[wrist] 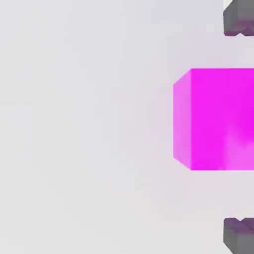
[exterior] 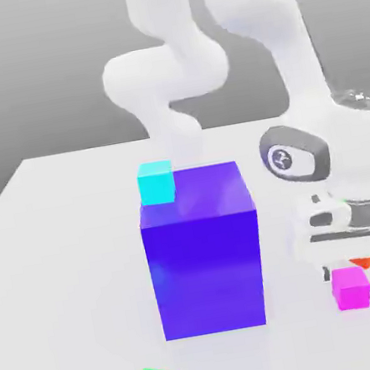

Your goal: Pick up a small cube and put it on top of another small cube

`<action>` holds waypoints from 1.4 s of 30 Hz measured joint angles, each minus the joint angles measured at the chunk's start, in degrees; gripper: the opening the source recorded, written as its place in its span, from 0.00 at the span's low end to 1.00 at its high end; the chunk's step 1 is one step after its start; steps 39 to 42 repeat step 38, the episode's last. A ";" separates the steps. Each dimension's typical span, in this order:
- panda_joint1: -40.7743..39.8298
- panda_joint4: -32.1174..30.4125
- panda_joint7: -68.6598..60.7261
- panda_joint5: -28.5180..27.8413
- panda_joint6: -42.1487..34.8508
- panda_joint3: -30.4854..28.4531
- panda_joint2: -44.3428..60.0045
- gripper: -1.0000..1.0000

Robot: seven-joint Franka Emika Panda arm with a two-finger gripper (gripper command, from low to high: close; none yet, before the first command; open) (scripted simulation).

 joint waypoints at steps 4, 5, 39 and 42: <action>1.06 0.26 0.81 -1.04 0.74 -1.28 0.96 0.00; 1.06 0.25 0.82 -1.06 0.78 -1.28 0.96 0.00; -29.39 11.35 -15.66 21.71 -11.74 -9.18 -2.42 1.00; -29.39 11.35 -15.66 21.71 -11.74 -9.18 -2.42 1.00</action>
